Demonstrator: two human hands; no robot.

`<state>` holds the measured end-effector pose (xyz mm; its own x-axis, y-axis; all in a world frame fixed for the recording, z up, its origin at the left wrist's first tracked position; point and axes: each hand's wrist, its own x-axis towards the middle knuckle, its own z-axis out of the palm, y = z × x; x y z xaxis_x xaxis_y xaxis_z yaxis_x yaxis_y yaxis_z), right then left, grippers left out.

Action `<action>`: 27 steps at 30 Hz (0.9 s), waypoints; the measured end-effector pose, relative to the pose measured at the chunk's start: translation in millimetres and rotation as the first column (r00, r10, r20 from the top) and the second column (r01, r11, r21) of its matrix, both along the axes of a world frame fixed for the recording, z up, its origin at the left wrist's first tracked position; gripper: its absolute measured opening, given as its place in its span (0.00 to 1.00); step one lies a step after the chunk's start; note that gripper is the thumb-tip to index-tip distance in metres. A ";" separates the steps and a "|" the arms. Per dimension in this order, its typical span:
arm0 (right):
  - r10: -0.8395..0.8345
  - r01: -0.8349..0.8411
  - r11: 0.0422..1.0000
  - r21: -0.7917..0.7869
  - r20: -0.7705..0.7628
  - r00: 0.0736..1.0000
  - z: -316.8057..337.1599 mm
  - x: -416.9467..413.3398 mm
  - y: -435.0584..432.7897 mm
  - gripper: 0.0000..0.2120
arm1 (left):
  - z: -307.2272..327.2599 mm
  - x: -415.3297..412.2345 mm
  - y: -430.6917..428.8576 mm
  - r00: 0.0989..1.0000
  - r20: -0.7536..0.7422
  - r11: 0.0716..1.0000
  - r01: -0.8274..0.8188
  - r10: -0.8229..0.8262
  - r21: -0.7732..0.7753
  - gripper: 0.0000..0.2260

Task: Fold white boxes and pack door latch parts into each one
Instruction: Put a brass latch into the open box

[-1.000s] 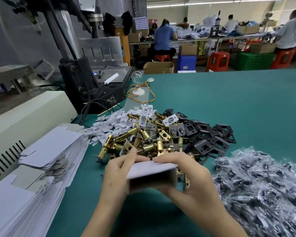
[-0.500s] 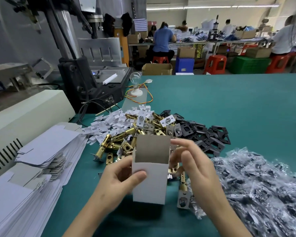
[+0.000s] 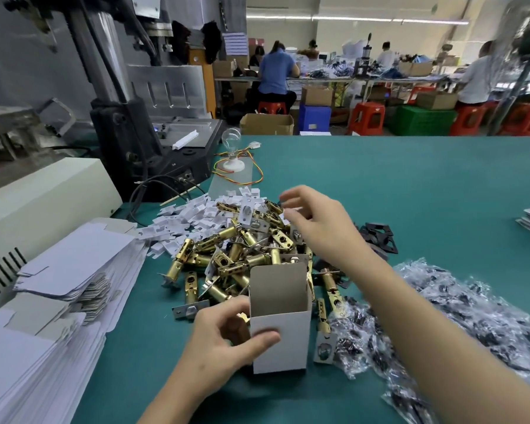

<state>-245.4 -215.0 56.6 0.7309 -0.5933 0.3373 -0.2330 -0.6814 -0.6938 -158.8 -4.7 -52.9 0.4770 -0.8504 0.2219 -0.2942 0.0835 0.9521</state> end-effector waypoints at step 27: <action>0.118 -0.118 0.993 0.003 0.050 0.992 40.4 68.7 -18.0 0.04 | 5.0 3.3 -2.0 0.984 0.172 0.999 -0.027 0.035 -0.046 0.23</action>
